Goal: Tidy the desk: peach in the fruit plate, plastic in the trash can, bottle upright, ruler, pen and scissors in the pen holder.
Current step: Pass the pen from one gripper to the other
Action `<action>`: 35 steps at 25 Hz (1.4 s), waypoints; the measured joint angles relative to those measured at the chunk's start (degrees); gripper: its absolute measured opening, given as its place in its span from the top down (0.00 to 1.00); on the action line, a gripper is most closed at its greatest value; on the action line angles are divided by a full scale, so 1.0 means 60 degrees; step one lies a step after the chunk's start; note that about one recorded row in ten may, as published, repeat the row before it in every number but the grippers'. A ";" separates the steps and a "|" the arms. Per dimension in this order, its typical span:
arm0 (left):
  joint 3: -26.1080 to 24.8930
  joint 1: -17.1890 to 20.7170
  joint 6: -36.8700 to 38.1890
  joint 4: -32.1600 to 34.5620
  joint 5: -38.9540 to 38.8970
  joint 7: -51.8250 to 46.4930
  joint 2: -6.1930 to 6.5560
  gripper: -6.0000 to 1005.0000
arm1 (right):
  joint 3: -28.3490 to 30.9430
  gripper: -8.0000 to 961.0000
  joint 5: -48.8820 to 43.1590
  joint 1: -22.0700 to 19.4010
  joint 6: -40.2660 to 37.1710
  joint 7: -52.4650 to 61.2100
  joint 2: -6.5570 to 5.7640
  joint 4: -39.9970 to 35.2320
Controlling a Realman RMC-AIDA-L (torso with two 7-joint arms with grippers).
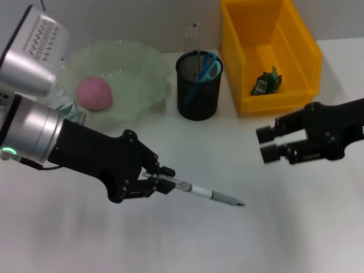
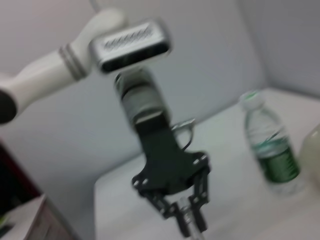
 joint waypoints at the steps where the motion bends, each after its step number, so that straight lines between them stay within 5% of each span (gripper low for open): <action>1: 0.0000 -0.0027 0.0021 0.0000 0.0043 -0.0002 -0.0013 0.85 | -0.0105 0.50 -0.0143 0.0156 -0.0088 0.0052 -0.0023 -0.0013; 14: -0.0032 -0.0439 0.0424 0.0289 0.0439 -0.0451 -0.0117 0.85 | -0.2096 0.50 -0.2138 0.2864 -0.0619 0.0855 -0.0072 -0.0511; 18: -0.0035 -0.0477 0.0419 0.0281 0.0439 -0.0452 -0.0131 0.85 | -0.2520 0.50 -0.2237 0.3112 -0.0623 0.0929 -0.0010 -0.0530; 29: -0.0041 -0.0515 0.0413 0.0188 0.0363 -0.0301 -0.0157 0.85 | -0.3661 0.50 -0.2563 0.3331 0.0178 0.0882 0.0759 -0.1113; 35: -0.0031 -0.0593 0.0435 0.0174 0.0350 -0.0297 -0.0188 0.85 | -0.3928 0.50 -0.2567 0.3330 0.0512 0.0874 0.0905 -0.1136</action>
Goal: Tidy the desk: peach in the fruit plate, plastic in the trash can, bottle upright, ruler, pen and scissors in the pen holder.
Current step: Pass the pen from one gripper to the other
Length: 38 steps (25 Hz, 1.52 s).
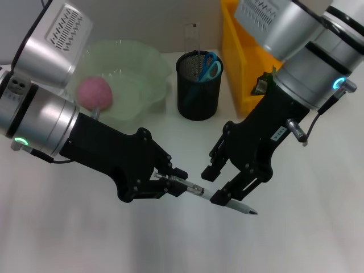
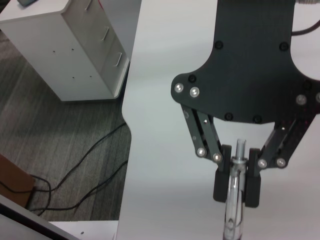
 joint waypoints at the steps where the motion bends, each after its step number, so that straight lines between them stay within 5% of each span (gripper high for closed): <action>1: -0.0002 -0.0003 0.0001 -0.0001 0.0000 -0.0001 0.0000 0.85 | -0.0022 0.50 0.0000 0.0001 0.0030 -0.0009 0.0023 -0.0005; 9: -0.0010 -0.0031 -0.0013 -0.0017 -0.0014 -0.0008 0.0004 0.85 | -0.0194 0.50 0.0000 0.0016 0.0311 -0.0119 0.0228 -0.0019; 22: -0.0132 -0.0030 -0.0117 -0.0143 -0.0016 0.0002 0.0006 0.85 | -0.0233 0.51 0.0001 -0.0043 0.0351 -0.0094 0.0277 0.0013; 38: -0.0144 0.0000 -0.0245 -0.0161 0.0003 0.0022 0.0007 0.84 | -0.0189 0.66 0.0002 -0.0137 0.0645 -0.0049 0.0328 -0.0035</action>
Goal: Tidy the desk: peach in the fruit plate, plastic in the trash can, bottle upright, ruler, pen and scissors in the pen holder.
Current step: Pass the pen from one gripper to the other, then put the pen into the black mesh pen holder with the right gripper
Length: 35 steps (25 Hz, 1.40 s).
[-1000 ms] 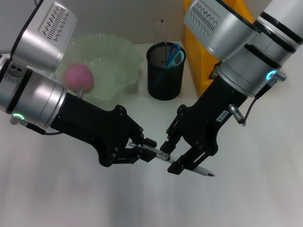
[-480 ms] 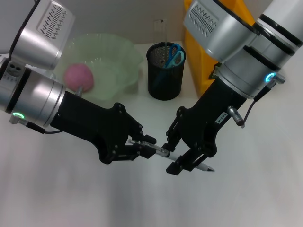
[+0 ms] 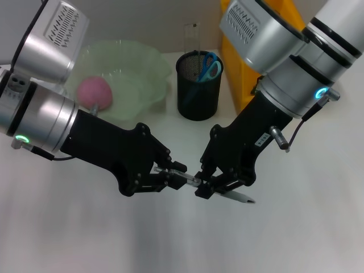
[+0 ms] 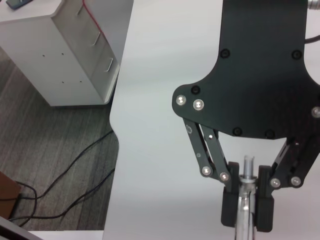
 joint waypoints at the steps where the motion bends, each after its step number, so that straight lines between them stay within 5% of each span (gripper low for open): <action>1: -0.0004 -0.0005 -0.0008 0.0000 -0.0002 0.0000 0.0002 0.84 | -0.0014 0.68 0.0000 -0.0013 0.0082 0.0023 0.0000 0.0000; 6: -0.0016 -0.0022 -0.0042 0.0001 -0.0002 -0.0012 0.0002 0.83 | 0.0001 0.83 -0.0001 -0.0022 0.0149 0.0023 -0.0008 0.0001; 24: -0.0001 -0.0135 0.0034 -0.0043 0.0036 -0.0277 0.0004 0.79 | 0.0044 0.84 -0.0001 -0.0007 0.0187 0.0108 -0.0049 -0.0001; 27: -0.0018 -0.0135 0.0034 -0.0042 0.0031 -0.0275 0.0007 0.53 | 0.0044 0.85 -0.0001 -0.0007 0.0144 0.0130 -0.0049 0.0011; 35: -0.0224 -0.0049 0.0033 -0.0045 0.0001 -0.0242 0.0041 0.34 | 0.0044 0.85 0.0001 -0.0202 0.0095 0.0162 -0.0068 0.0041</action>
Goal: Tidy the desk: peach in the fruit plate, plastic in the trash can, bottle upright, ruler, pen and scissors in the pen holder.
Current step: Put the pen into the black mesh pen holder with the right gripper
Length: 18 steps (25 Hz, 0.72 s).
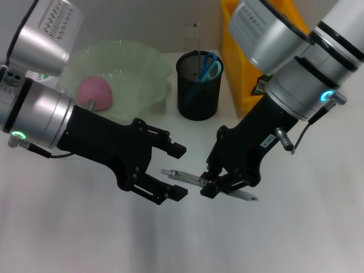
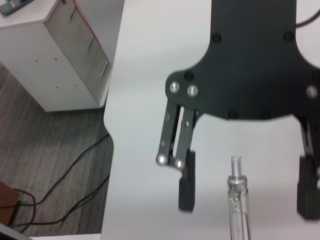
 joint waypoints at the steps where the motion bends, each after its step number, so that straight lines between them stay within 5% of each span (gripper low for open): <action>1: 0.0000 0.0000 0.0000 0.0000 0.0000 0.0000 0.0000 0.31 | 0.0009 0.85 0.0012 -0.0081 -0.0001 0.0002 -0.0020 -0.0030; 7: -0.0666 0.0408 0.0008 -0.0111 -0.0148 0.0168 -0.0021 0.19 | 0.0618 0.85 0.0080 -0.0709 -0.0190 0.0006 -0.0103 -0.0441; 13: -0.0890 0.0761 -0.0011 -0.0471 -0.0771 0.0435 0.0001 0.19 | 0.1874 0.84 0.0484 -0.1402 -0.0598 -0.0292 -0.0152 -0.0999; 14: -0.1059 0.1357 -0.0060 -0.1067 -0.1682 0.1117 -0.0007 0.19 | 0.2016 0.84 0.0640 -0.1503 -0.0619 -0.0339 -0.0180 -0.1034; 18: -0.1147 0.1915 -0.0408 -0.2148 -0.2770 0.2337 -0.0037 0.19 | 0.2662 0.84 0.1459 -0.1916 -0.0607 -0.0519 -0.0314 -0.1119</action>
